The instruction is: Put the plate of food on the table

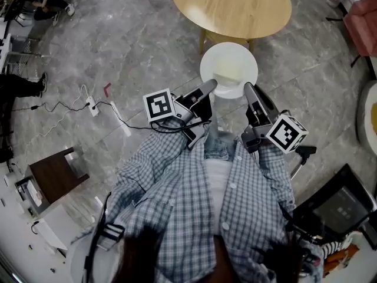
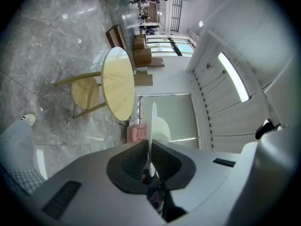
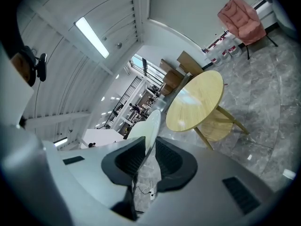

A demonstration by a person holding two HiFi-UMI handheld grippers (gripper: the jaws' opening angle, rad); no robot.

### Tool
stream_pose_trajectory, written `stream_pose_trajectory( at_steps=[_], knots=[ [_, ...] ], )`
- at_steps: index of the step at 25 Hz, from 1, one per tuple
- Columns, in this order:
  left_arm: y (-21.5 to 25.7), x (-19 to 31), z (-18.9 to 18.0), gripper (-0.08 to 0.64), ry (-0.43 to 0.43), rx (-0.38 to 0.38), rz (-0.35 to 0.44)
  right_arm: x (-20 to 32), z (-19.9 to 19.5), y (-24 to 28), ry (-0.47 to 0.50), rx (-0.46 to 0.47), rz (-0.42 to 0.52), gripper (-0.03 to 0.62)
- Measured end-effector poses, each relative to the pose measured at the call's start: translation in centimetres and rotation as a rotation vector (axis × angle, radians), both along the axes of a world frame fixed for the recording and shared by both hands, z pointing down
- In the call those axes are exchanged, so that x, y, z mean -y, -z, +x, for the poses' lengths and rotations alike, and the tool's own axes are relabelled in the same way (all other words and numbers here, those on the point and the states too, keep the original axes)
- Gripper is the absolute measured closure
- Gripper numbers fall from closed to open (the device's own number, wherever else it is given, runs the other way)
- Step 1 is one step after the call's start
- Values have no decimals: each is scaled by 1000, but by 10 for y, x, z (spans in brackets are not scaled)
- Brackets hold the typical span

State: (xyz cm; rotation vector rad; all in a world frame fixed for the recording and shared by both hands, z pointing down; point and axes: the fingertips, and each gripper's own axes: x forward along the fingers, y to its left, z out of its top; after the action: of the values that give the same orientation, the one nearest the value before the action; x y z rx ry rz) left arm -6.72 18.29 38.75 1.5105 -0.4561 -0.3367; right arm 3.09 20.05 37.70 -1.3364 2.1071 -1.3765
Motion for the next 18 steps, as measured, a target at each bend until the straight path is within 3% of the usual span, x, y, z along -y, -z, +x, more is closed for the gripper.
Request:
stream_pose_trajectory(
  at_steps=[18],
  knots=[
    [4,111,14,541,-96,-19,9,102,11,6,-100,-26,1,518]
  ],
)
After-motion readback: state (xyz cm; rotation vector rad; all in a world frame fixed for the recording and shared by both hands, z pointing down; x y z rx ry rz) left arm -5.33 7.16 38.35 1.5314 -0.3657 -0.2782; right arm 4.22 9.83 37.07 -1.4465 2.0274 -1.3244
